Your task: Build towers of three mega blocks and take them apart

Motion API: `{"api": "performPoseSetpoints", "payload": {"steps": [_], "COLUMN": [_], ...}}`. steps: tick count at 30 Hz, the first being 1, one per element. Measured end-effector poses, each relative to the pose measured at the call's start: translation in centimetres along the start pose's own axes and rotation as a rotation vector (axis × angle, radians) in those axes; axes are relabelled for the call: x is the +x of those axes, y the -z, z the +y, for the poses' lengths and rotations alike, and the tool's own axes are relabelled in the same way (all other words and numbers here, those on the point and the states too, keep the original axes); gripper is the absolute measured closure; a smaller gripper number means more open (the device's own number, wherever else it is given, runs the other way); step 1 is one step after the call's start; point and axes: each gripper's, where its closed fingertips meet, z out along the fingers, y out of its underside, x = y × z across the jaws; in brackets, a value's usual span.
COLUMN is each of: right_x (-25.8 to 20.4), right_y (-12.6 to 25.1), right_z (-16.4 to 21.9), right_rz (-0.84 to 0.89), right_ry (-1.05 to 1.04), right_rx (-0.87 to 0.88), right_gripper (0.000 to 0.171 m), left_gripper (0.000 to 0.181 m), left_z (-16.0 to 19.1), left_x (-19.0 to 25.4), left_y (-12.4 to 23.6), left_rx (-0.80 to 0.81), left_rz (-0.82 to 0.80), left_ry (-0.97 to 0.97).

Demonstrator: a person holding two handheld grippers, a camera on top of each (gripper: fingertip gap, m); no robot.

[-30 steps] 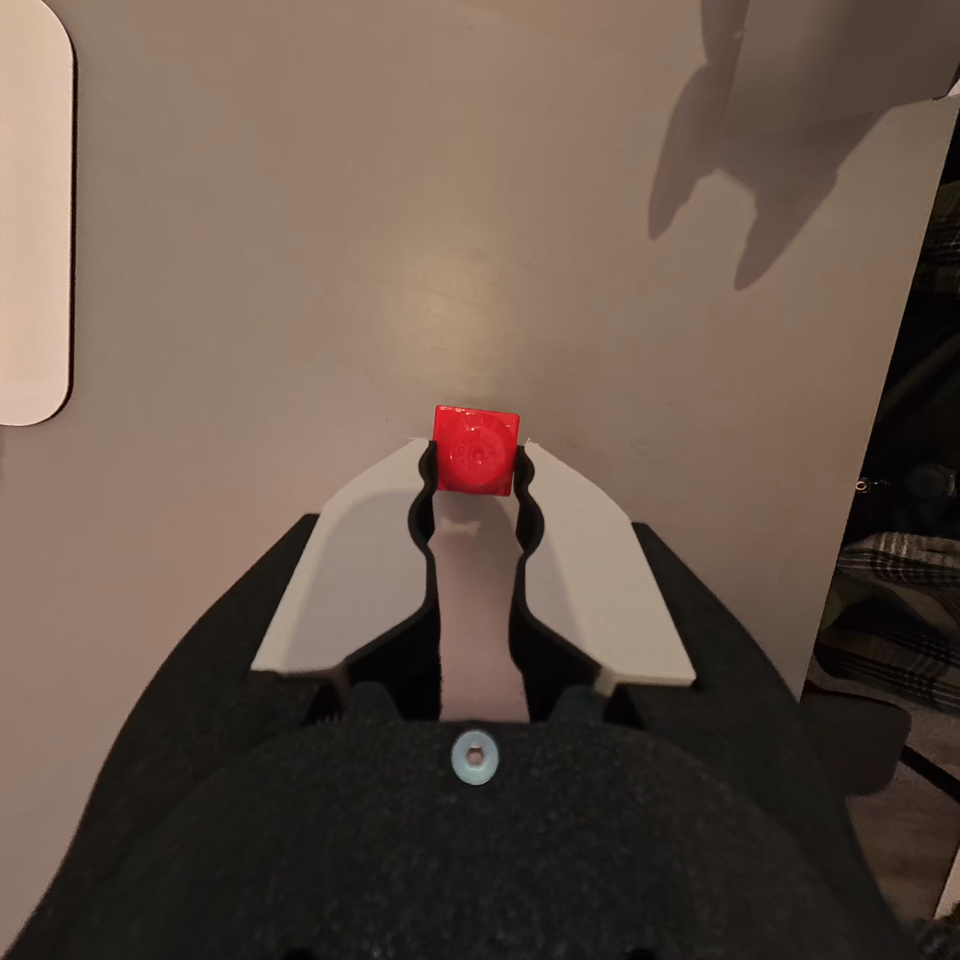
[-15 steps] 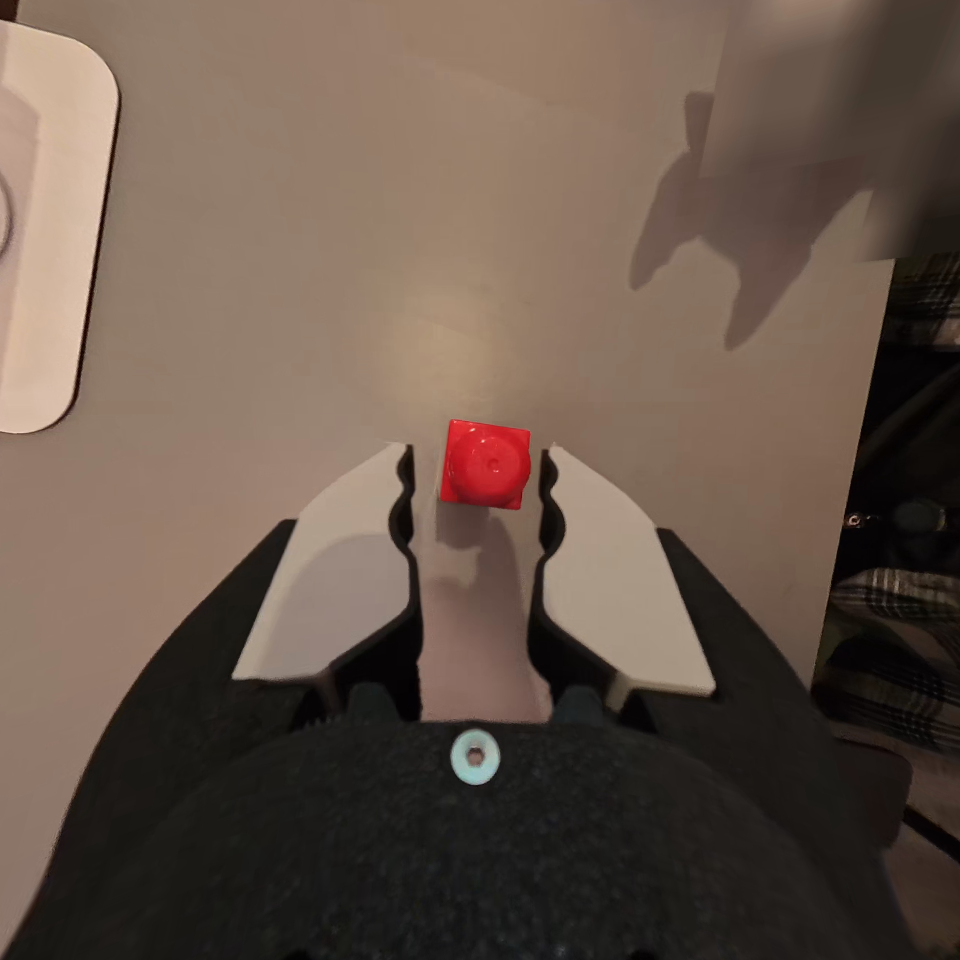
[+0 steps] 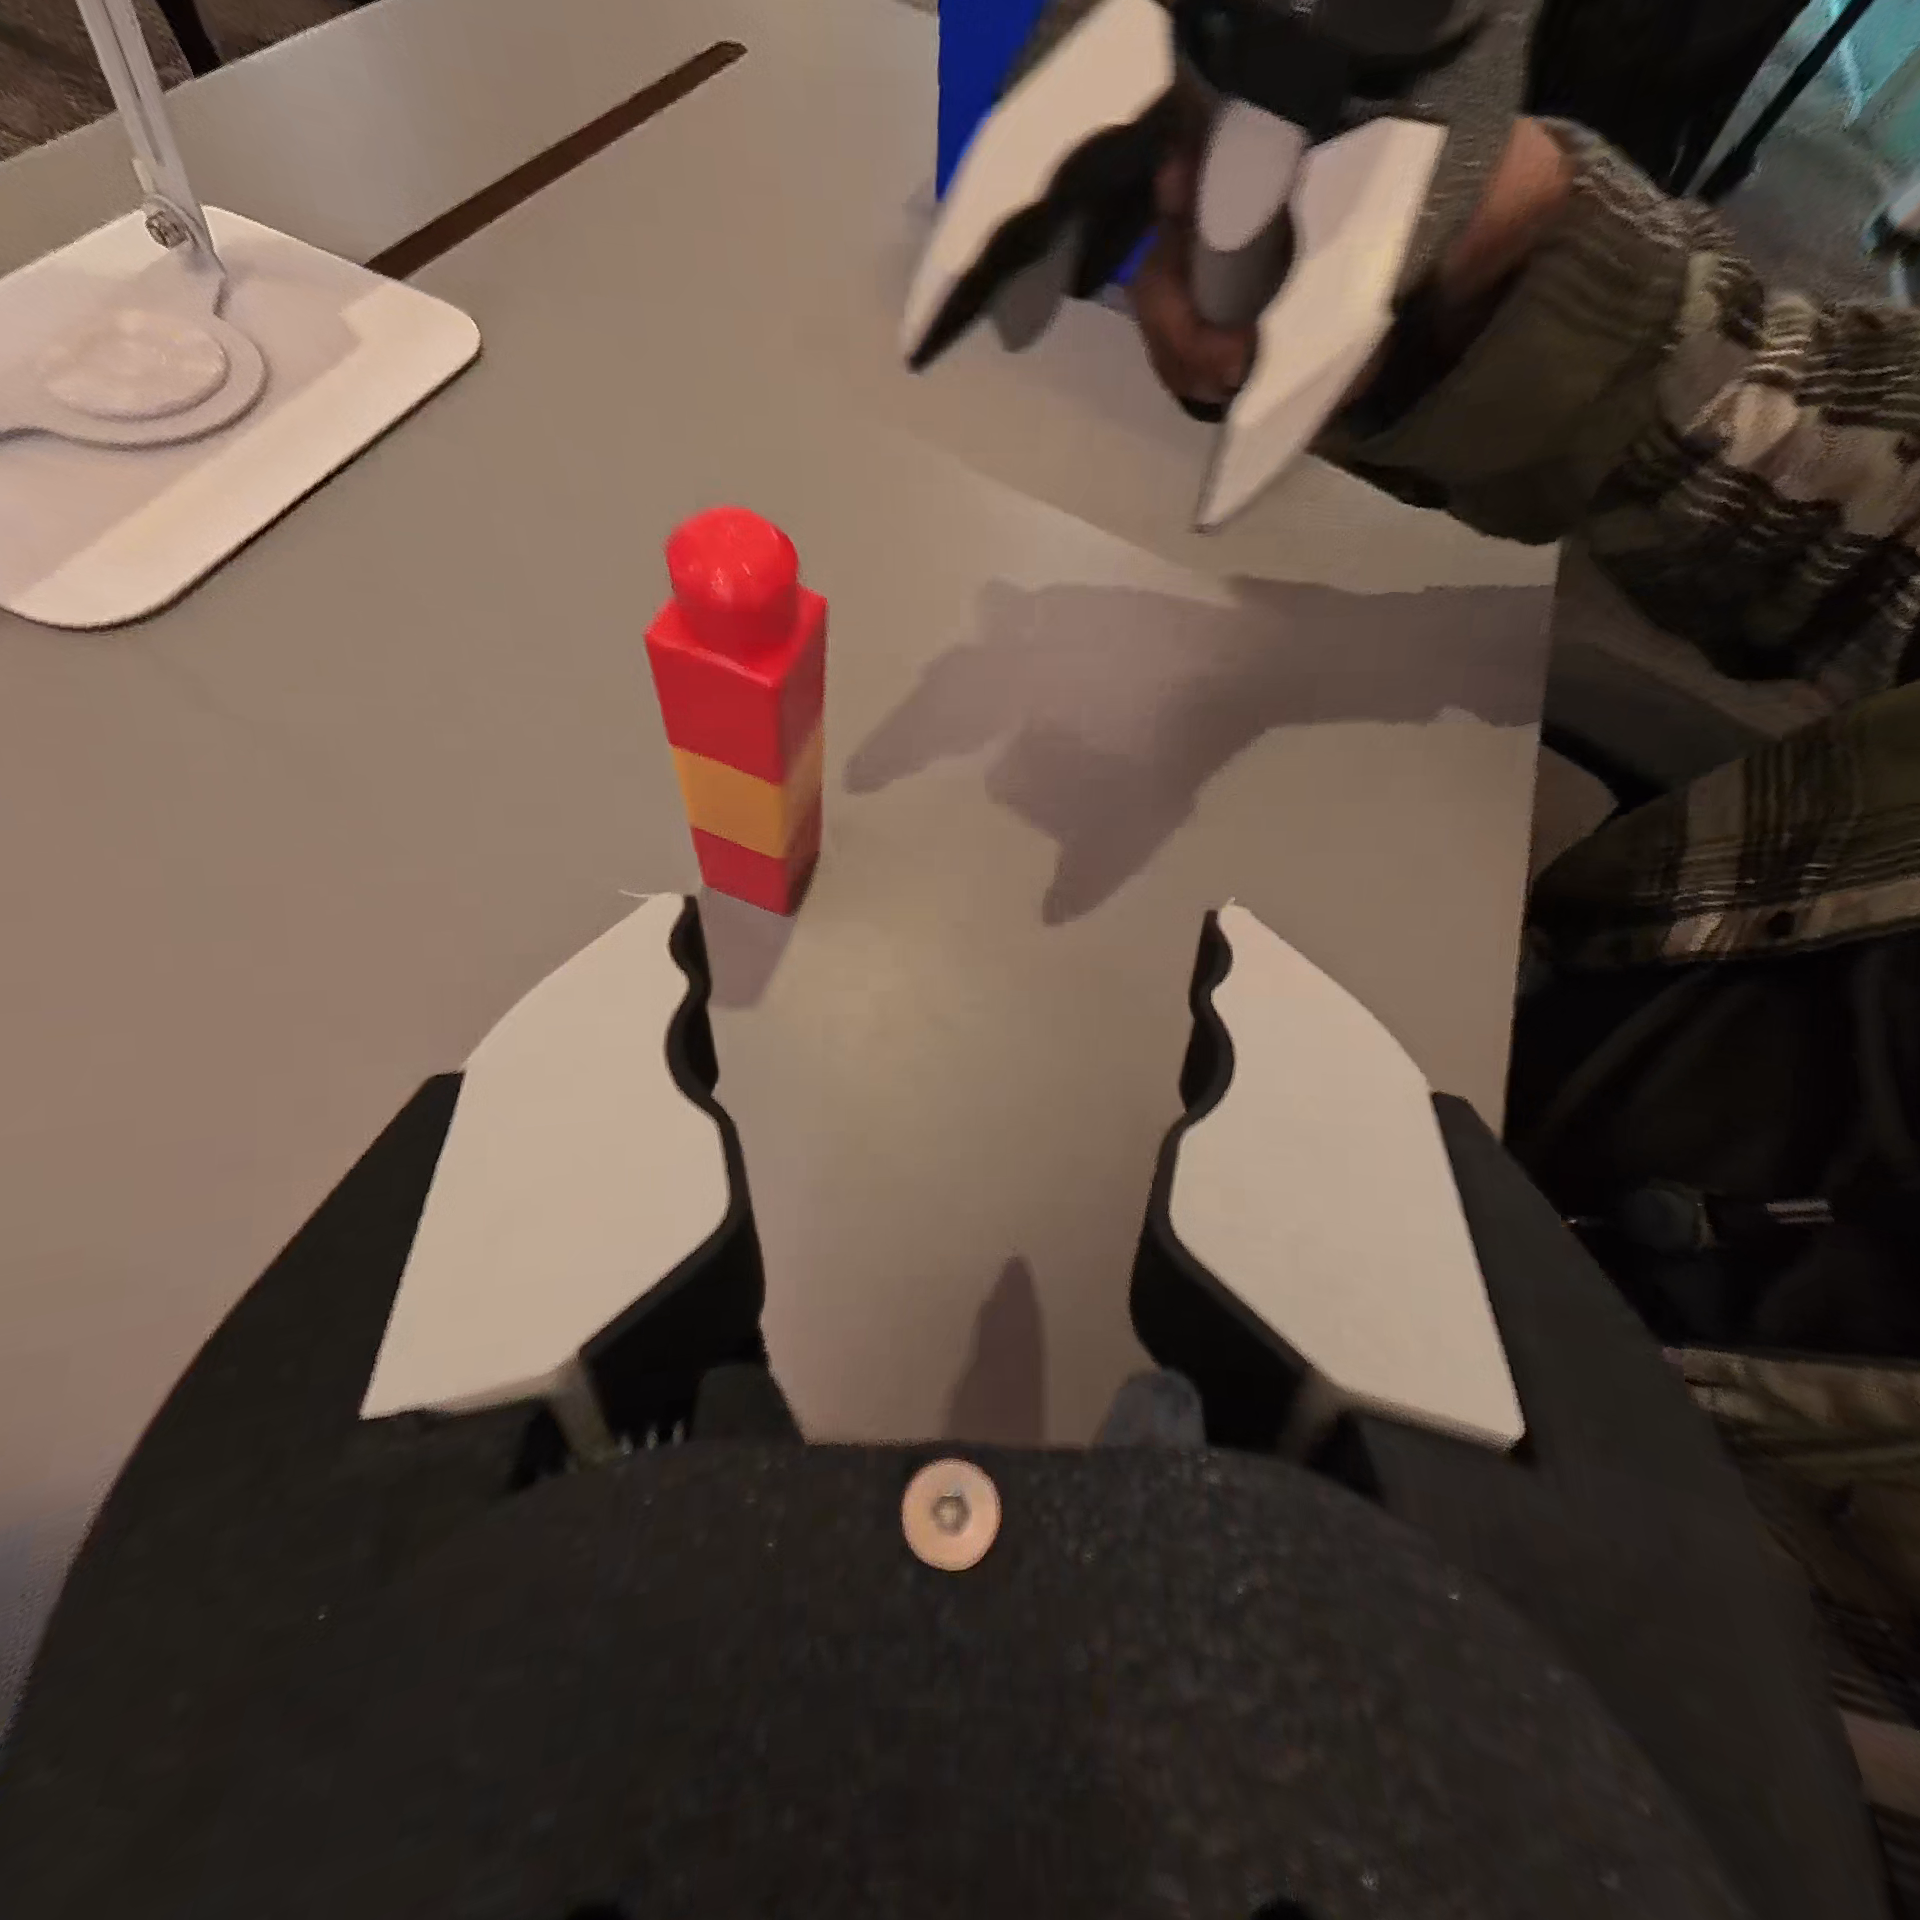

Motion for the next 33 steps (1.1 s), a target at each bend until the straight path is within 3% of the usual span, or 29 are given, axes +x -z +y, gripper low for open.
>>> {"api": "performPoseSetpoints", "payload": {"steps": [6, 17, 19, 20, 22, 28, 33], "right_x": [2.6, 2.9, 3.0, 3.0, 3.1, 4.6, 9.6], "right_y": [-5.5, -8.0, -8.4, -8.5, -8.7, -4.7, 5.9], "right_z": [-1.0, -0.1, 0.3, 0.7, 0.7, -1.0, -2.2], "right_rz": [-0.040, -0.163, -0.189, -0.208, -0.217, -0.143, 0.192], "right_ry": [0.098, 0.234, 0.226, 0.223, 0.224, 0.184, -0.054], "right_rx": [-0.215, -0.660, -0.717, -0.749, -0.756, -0.718, -0.722], "right_gripper": [0.089, 0.098, 0.112, 0.135, 0.135, 0.136, 0.136], "left_gripper": [0.098, 0.102, 0.102, 0.102, 0.103, 0.109, 0.110], "left_z": [2.5, 3.2, 3.3, 3.3, 3.2, 2.3, 1.3], "left_x": [1.8, 2.3, 2.4, 2.5, 2.6, 3.3, 4.5], "left_y": [1.3, 1.9, 2.1, 2.1, 2.4, 2.5, 1.1], "left_rx": [0.117, 0.144, 0.142, 0.142, 0.145, 0.173, 0.167], "left_rz": [0.024, 0.032, 0.039, 0.040, 0.037, 0.050, 0.097], "left_ry": [0.090, 0.068, 0.069, 0.069, 0.068, 0.054, 0.031]}}
